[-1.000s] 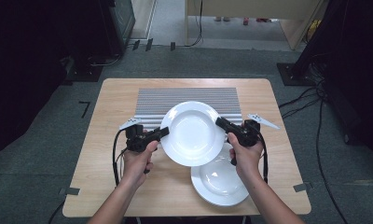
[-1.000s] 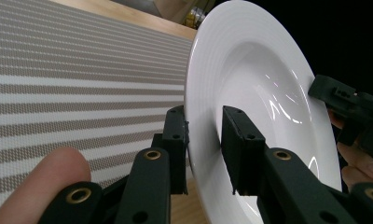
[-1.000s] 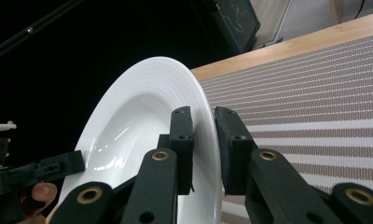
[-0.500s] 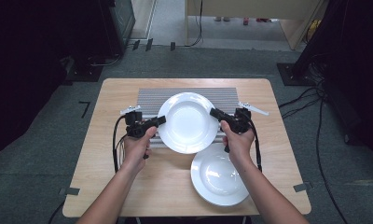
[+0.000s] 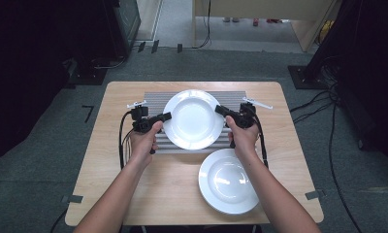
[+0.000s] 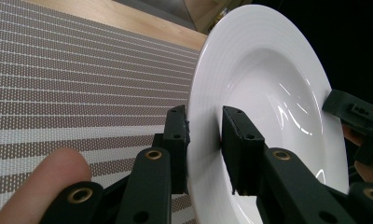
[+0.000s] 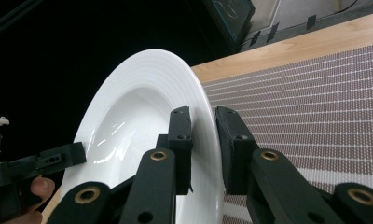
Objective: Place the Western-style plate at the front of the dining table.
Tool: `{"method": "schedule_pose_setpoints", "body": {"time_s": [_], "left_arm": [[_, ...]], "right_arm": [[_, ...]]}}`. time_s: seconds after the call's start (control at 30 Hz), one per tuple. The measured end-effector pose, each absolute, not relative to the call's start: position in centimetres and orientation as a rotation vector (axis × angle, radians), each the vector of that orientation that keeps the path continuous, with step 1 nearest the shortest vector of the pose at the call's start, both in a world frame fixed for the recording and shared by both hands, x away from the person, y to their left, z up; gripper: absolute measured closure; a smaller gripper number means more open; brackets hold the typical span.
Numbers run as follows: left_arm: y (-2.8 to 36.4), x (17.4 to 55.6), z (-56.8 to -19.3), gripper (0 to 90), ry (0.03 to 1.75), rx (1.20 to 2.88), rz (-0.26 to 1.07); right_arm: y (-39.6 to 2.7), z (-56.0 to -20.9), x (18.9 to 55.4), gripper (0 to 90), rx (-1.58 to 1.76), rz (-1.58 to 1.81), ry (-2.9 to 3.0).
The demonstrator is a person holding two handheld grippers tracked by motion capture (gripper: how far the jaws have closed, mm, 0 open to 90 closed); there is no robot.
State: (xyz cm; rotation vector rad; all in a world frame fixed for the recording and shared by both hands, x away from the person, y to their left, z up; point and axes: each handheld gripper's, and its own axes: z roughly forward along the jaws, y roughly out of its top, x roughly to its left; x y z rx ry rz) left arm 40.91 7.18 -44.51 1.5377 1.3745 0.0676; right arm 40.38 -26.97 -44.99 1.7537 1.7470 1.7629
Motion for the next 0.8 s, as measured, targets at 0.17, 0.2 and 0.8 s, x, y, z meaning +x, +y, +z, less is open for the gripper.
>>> {"method": "schedule_pose_setpoints", "body": {"time_s": [0.17,0.2,0.8], "left_arm": [[6.9,42.1,-45.0,72.7,1.399,1.553,0.079],[6.8,42.3,-45.2,72.6,1.405,1.556,0.085],[6.1,46.7,-48.5,71.4,1.554,1.581,0.031]], "right_arm": [[-27.0,-46.0,41.9,77.3,1.793,1.74,1.754],[-27.0,-46.1,42.0,77.3,1.797,1.737,1.755],[-26.6,-49.7,46.0,76.4,2.015,1.599,1.76]]}}
